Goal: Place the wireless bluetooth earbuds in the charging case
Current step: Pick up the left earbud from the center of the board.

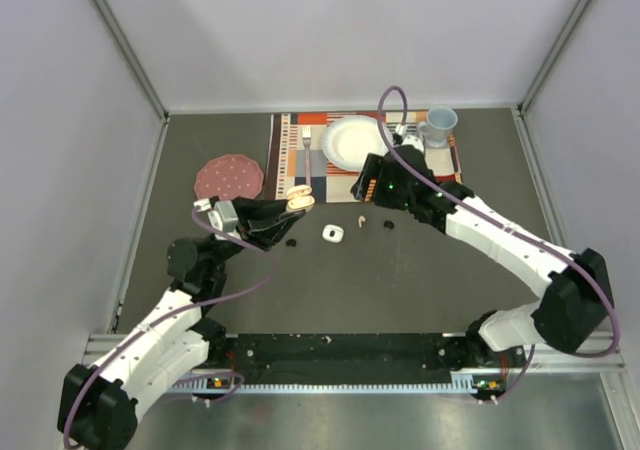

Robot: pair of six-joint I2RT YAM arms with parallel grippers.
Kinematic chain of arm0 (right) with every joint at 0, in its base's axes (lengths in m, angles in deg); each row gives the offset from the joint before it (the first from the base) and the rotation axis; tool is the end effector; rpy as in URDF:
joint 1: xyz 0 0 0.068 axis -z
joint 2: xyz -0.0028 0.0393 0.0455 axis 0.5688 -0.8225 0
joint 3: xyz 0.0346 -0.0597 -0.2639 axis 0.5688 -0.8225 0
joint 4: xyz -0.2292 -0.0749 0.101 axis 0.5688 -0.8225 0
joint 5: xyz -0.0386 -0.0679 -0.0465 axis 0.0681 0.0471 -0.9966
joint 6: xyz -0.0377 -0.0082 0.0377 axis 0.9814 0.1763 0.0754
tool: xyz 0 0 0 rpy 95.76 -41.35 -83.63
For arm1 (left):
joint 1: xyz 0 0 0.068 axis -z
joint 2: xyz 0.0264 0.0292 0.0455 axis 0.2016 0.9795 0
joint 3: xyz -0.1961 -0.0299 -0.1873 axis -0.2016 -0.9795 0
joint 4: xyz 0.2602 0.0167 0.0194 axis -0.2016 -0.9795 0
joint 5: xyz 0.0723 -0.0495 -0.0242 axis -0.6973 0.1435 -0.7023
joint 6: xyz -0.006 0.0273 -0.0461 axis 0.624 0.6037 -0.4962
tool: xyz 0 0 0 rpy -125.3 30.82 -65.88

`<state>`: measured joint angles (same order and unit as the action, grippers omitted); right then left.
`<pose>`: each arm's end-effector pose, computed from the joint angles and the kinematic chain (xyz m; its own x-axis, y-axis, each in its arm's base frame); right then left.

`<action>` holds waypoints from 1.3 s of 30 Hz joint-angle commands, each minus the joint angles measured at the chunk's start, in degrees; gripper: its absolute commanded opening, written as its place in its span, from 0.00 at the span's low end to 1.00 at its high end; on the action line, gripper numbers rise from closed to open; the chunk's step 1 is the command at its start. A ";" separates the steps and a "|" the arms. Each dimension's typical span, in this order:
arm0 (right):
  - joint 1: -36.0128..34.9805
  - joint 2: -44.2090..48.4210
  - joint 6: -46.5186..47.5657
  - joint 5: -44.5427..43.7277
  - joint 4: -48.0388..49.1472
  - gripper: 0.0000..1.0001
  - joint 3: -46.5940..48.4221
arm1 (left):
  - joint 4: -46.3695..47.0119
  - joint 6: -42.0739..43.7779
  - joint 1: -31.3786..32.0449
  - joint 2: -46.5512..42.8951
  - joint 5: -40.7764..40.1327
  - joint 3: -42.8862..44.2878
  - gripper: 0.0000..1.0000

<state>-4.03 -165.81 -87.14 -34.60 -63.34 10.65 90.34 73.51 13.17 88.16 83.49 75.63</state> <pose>0.2408 0.1848 0.3156 -0.6549 0.2960 -0.6953 -0.0979 0.8791 0.4665 0.1386 -0.0880 0.3126 0.2419 -0.3571 -0.9022 0.9049 0.4186 0.0769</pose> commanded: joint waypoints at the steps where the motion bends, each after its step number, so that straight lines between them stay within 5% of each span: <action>1: 0.29 -5.24 -7.03 2.89 -3.37 0.75 1.42 | 0.10 1.04 -0.01 -1.56 -1.37 0.19 0.00; 7: 1.34 -9.91 -12.21 3.77 -4.96 0.74 3.28 | -1.48 1.31 -0.01 -3.41 -1.90 0.10 0.00; 9: 1.96 -9.39 -14.50 3.87 -4.87 0.99 2.66 | -2.80 1.66 -0.01 -4.46 -2.07 -0.07 0.00; 15: 4.41 -12.19 -13.19 5.52 -5.13 0.99 3.26 | -4.99 1.92 -0.01 -6.48 -3.65 -0.87 0.00; 21: 5.56 -20.89 -16.08 9.58 -8.47 0.87 7.49 | -5.00 1.84 -0.01 -5.96 -3.83 -0.52 0.00; 31: 5.12 -21.77 -15.75 -1.93 -8.30 0.62 8.37 | -3.94 1.05 -0.01 -5.69 -4.01 -0.87 0.00; 39: 4.60 -25.29 -12.40 -0.79 -8.30 0.56 10.30 | -3.85 1.05 -0.01 -5.25 -3.83 -0.87 0.00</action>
<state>1.13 -189.37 -101.59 -33.88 -71.96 17.97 84.00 74.80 13.17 82.63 80.43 74.73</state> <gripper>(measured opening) 0.558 0.330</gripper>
